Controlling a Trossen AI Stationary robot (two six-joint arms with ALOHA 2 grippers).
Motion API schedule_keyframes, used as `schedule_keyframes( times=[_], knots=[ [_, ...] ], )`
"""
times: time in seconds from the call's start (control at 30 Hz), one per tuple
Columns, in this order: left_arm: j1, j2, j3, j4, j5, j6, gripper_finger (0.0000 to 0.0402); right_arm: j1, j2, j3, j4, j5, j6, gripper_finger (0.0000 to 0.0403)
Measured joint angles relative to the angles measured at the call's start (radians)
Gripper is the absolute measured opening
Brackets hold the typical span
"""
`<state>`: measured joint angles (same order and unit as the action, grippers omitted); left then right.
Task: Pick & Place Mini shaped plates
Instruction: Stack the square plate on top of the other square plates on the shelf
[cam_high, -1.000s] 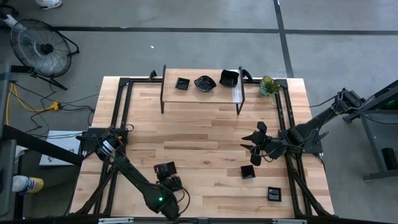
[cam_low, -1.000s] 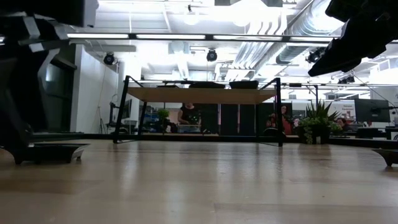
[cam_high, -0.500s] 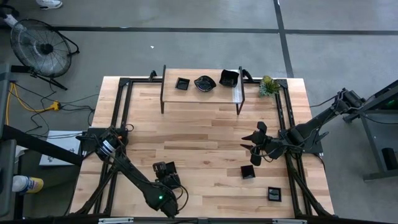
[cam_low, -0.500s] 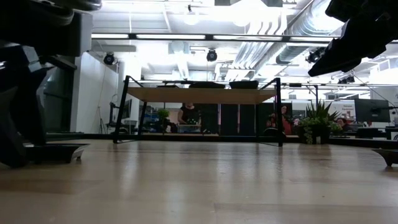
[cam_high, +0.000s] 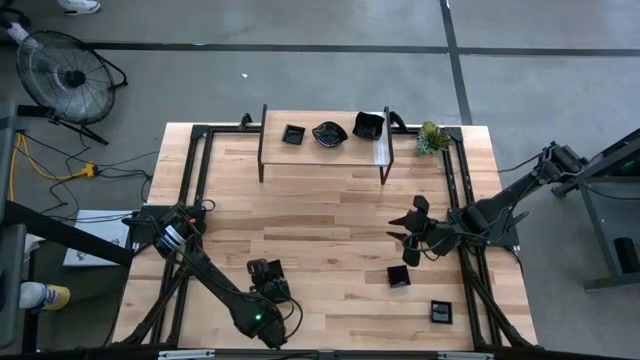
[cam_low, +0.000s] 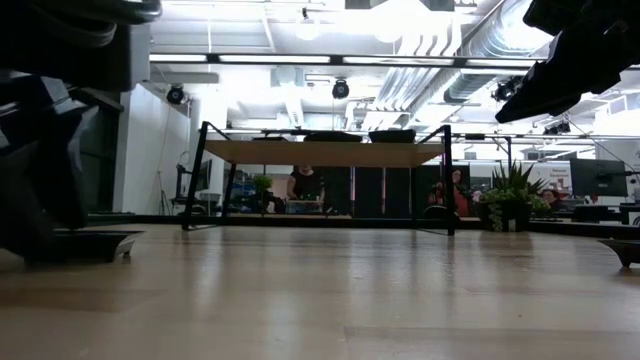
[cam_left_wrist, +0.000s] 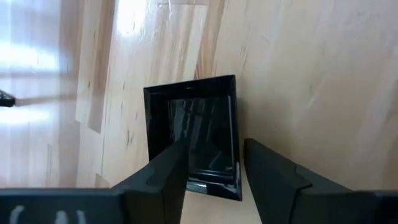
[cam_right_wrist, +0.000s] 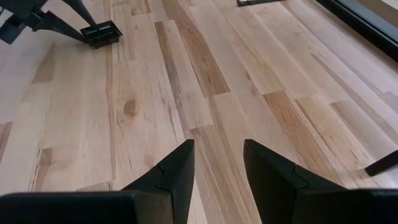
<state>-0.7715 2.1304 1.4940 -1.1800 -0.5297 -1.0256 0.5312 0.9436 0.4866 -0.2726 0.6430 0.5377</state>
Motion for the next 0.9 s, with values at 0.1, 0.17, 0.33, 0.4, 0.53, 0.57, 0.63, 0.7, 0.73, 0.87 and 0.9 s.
schedule_keyframes(
  times=[0.1,0.17,0.33,0.4,0.53,0.57,0.63,0.7,0.73,0.87,0.9],
  knots=[
    [0.0,0.0,0.0,0.001,0.001,0.0,0.0129,0.0,0.0,0.0,0.0,0.001,0.0,0.0134],
    [0.0,0.0,0.0,0.005,0.002,0.0,0.0114,0.0,0.0,0.0,0.0,0.0,0.0,0.0134],
    [0.0,0.0,0.0,0.009,0.017,0.001,0.0094,0.0,0.0,0.0,0.0,0.0,0.0,0.0134],
    [0.0,0.0,0.0,0.009,0.018,0.002,0.0093,0.0,0.0,-0.01,0.01,0.0,0.0,0.0134],
    [0.0,0.0,0.0,0.01,0.031,0.001,0.0092,0.0,0.0,-0.05,0.024,-0.008,0.021,0.0134],
    [-0.001,0.0,0.0,0.01,0.032,0.0,0.0092,0.0,0.0,-0.058,0.025,-0.011,0.035,0.0134],
    [-0.001,0.0,0.0,0.011,0.032,0.0,0.0092,0.0,0.0,-0.065,0.029,-0.011,0.058,0.0134],
    [-0.001,0.0,0.0,0.011,0.032,0.0,0.0092,0.0,0.0,-0.065,0.041,-0.01,0.062,0.0134],
    [-0.001,0.0,0.0,0.011,0.032,0.0,0.0092,0.0,0.0,-0.065,0.057,-0.01,0.052,0.0134],
    [-0.001,0.0,0.0,0.011,0.032,0.0,0.0092,0.0,0.0,-0.065,0.141,-0.011,-0.03,0.0134],
    [-0.001,0.0,0.0,0.012,0.037,0.0,0.0092,0.0,0.0,-0.065,0.157,-0.011,-0.047,0.0134]
  ],
)
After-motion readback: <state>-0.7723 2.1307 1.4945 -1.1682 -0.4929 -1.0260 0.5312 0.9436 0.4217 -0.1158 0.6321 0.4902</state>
